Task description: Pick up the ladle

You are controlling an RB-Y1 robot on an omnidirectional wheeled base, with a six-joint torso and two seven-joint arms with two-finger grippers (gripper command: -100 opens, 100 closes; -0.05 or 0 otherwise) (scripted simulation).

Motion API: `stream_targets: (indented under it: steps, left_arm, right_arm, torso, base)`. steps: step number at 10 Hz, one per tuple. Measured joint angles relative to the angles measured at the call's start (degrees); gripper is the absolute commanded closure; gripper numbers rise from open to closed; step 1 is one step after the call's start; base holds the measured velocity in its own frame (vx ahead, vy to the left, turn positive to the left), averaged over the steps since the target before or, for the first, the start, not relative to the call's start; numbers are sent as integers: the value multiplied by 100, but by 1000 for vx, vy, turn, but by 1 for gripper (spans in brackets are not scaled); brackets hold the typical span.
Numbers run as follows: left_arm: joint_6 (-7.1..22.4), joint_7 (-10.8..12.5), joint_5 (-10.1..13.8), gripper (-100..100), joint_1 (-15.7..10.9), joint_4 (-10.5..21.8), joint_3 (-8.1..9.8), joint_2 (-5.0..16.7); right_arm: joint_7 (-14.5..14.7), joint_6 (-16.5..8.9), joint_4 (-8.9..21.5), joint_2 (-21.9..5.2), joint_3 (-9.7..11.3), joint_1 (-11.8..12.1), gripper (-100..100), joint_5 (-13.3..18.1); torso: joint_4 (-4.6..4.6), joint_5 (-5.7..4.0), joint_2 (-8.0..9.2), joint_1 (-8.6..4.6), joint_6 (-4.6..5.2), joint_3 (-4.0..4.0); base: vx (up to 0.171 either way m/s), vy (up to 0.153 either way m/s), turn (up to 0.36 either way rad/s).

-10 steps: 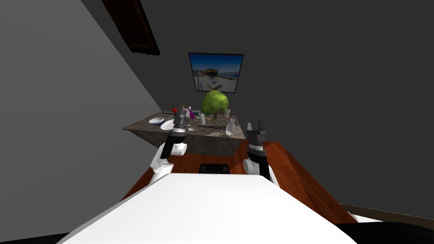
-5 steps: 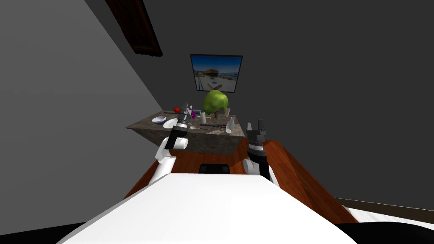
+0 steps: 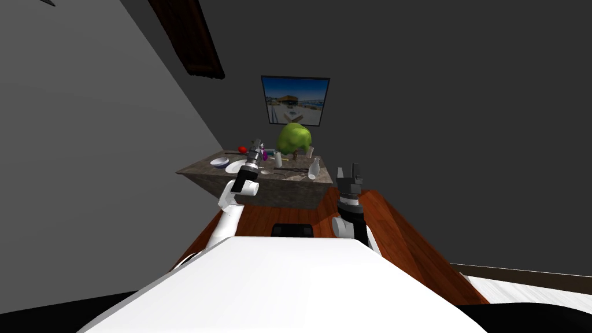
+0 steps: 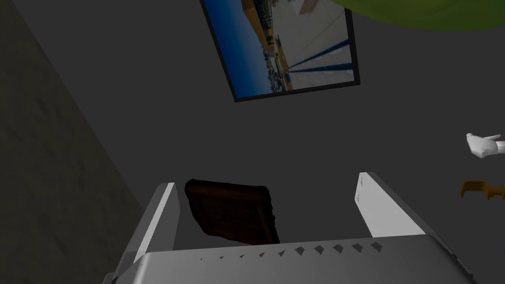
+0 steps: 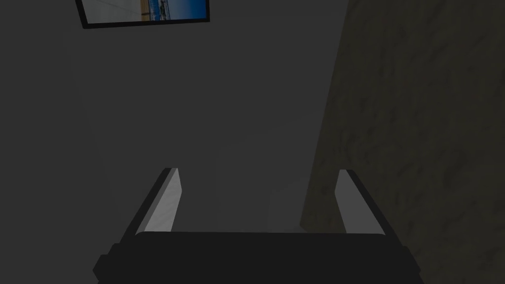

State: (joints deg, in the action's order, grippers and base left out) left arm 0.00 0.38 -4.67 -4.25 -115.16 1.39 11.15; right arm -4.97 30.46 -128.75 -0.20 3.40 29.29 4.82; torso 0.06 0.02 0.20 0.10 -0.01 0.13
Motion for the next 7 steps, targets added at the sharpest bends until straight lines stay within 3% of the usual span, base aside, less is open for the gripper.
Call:
stream_targets:
  steps: [7]
  left_arm:
    - [1181,-21,-80,-100,-929,711,139,9]
  right_arm:
    - [0,0,0,0,0,0,0,0]
  torso:
    - [-2,1,-5,0,-1,-3]
  base:
    - [-50,25,-7]
